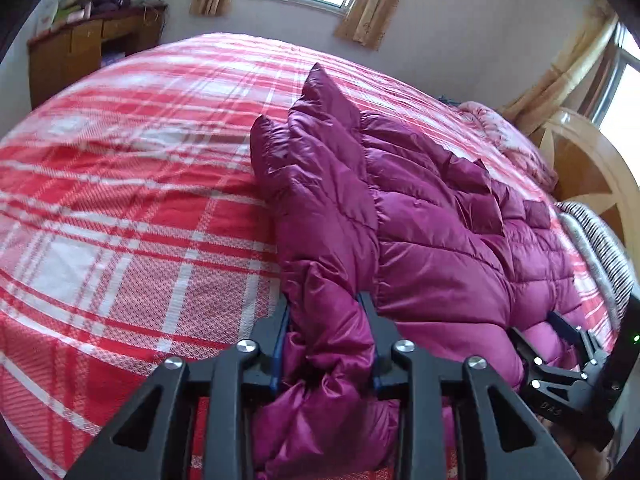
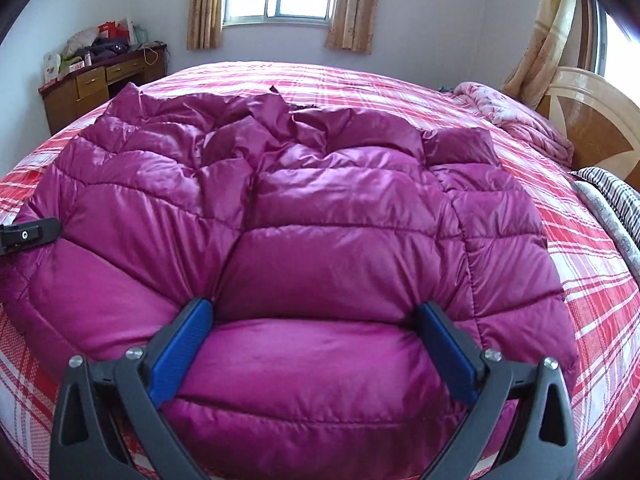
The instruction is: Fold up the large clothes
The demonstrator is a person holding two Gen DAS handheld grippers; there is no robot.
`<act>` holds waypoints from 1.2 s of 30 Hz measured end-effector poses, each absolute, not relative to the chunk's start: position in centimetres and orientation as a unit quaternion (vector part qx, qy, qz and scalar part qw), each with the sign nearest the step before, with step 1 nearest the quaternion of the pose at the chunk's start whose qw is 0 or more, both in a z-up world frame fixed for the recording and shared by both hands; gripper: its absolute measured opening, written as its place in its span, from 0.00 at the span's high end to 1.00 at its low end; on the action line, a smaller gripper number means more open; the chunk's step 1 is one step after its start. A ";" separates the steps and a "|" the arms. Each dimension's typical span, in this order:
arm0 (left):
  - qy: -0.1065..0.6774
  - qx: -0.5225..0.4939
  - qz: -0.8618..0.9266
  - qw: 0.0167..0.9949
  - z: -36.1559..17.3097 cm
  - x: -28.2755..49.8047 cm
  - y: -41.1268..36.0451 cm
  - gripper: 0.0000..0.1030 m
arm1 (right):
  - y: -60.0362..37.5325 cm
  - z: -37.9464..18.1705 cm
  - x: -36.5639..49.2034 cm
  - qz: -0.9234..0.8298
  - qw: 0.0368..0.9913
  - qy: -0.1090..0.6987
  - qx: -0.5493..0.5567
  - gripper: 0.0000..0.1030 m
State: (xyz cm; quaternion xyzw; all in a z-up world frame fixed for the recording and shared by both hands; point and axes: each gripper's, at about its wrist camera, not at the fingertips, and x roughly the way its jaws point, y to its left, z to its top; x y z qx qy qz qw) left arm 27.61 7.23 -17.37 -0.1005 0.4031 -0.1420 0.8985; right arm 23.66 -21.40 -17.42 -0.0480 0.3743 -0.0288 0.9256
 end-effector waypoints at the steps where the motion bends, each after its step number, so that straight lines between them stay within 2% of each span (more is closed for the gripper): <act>1: 0.399 -0.085 -0.139 0.902 -16.9 27.3 6.5 0.83 | -21.4 -17.4 23.6 -0.029 0.926 0.374 -0.048 0.00; 4: 0.382 -0.035 -0.116 0.916 -14.6 26.5 4.2 0.87 | -21.7 -16.9 23.5 -0.024 0.926 0.373 -0.044 0.01; 8: 0.318 0.033 -0.123 0.940 -9.8 24.8 0.8 0.88 | -22.6 -15.3 22.1 -0.017 0.931 0.363 -0.019 0.11; 14: 0.246 0.089 -0.189 0.947 -4.0 22.8 -5.1 0.88 | -25.9 -13.6 20.3 -0.039 0.938 0.345 -0.003 0.11; 18: 0.225 0.122 -0.237 0.937 -2.5 21.2 -10.5 0.88 | -29.4 -13.9 19.5 -0.075 0.934 0.349 0.004 0.11; 25: 0.223 0.193 -0.310 0.904 -4.5 18.3 -20.6 0.88 | -36.4 -15.3 18.0 -0.129 0.922 0.362 0.048 0.11; 31: 0.236 0.242 -0.340 0.878 -10.2 17.4 -26.2 0.88 | -41.0 -17.0 16.4 -0.182 0.906 0.371 0.090 0.11; 36: 0.213 0.286 -0.330 0.874 -14.0 16.8 -28.7 0.86 | -42.9 -17.3 15.4 -0.203 0.907 0.347 0.129 0.10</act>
